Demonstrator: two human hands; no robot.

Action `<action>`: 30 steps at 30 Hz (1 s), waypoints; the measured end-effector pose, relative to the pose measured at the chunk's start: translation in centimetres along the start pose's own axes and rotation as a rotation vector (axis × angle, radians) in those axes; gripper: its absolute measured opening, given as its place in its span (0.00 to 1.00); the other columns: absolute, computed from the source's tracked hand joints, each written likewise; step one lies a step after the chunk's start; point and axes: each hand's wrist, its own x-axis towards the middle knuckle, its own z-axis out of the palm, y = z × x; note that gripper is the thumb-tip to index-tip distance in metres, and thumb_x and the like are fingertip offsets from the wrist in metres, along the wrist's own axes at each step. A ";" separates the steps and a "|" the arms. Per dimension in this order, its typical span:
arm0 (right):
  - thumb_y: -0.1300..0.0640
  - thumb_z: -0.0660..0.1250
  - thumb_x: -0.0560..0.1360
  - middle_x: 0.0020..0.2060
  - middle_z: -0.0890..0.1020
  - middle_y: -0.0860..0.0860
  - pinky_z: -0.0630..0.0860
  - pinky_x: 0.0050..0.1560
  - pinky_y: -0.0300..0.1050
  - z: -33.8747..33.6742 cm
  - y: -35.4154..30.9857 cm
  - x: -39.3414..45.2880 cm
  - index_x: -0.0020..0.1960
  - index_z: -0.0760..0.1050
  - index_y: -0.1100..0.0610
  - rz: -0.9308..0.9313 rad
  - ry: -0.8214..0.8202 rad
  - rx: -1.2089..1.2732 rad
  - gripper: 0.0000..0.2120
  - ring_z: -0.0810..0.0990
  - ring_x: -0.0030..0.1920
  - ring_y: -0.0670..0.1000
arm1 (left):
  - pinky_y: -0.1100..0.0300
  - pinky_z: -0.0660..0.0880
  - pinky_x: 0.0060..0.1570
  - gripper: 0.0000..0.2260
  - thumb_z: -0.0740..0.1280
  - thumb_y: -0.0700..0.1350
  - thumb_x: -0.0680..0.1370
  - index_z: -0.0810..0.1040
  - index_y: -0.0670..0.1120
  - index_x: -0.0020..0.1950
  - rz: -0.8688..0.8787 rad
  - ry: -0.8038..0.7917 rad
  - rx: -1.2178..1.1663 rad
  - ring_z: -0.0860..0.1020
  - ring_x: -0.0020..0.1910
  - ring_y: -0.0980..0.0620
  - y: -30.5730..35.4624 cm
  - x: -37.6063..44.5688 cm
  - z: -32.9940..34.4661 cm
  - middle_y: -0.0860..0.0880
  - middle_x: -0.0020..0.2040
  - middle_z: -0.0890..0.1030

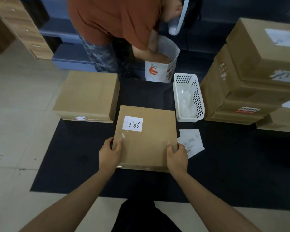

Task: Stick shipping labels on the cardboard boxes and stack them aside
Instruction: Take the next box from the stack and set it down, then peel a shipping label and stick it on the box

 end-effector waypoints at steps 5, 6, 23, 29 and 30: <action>0.42 0.60 0.78 0.64 0.71 0.55 0.73 0.60 0.52 0.9 2.0 -0.5 0.70 0.64 0.59 0.007 -0.062 -0.021 0.28 0.73 0.60 0.55 | 0.61 0.71 0.46 0.18 0.63 0.54 0.79 0.71 0.47 0.65 0.006 -0.055 0.045 0.76 0.49 0.56 -2.1 -0.6 0.2 0.54 0.51 0.77; 0.42 0.60 0.78 0.64 0.71 0.55 0.73 0.60 0.53 1.0 2.2 -0.5 0.70 0.63 0.59 0.001 -0.072 -0.027 0.28 0.73 0.60 0.55 | 0.60 0.71 0.45 0.18 0.63 0.54 0.78 0.70 0.48 0.65 0.008 -0.056 0.048 0.76 0.49 0.55 -2.3 -0.6 0.2 0.54 0.52 0.77; 0.46 0.49 0.82 0.61 0.73 0.53 0.72 0.55 0.45 -5.5 2.2 2.5 0.65 0.68 0.56 -0.417 -0.096 -0.950 0.20 0.73 0.58 0.52 | 0.48 0.62 0.67 0.20 0.66 0.43 0.75 0.71 0.44 0.67 0.584 -0.038 0.684 0.67 0.69 0.46 3.4 0.7 0.5 0.46 0.69 0.71; 0.50 0.56 0.81 0.64 0.71 0.54 0.69 0.59 0.46 -8.5 2.8 5.7 0.68 0.66 0.57 -0.447 -0.152 -1.054 0.18 0.72 0.61 0.54 | 0.56 0.55 0.69 0.20 0.59 0.47 0.78 0.66 0.49 0.70 0.790 -0.285 0.894 0.63 0.70 0.52 8.4 -0.3 6.5 0.52 0.70 0.67; 0.50 0.57 0.80 0.64 0.71 0.54 0.69 0.59 0.46 -9.0 3.1 6.4 0.68 0.66 0.57 -0.472 -0.166 -1.088 0.18 0.72 0.61 0.54 | 0.57 0.55 0.69 0.20 0.59 0.47 0.78 0.66 0.49 0.70 0.792 -0.294 0.899 0.63 0.70 0.52 8.9 -0.5 7.8 0.52 0.69 0.67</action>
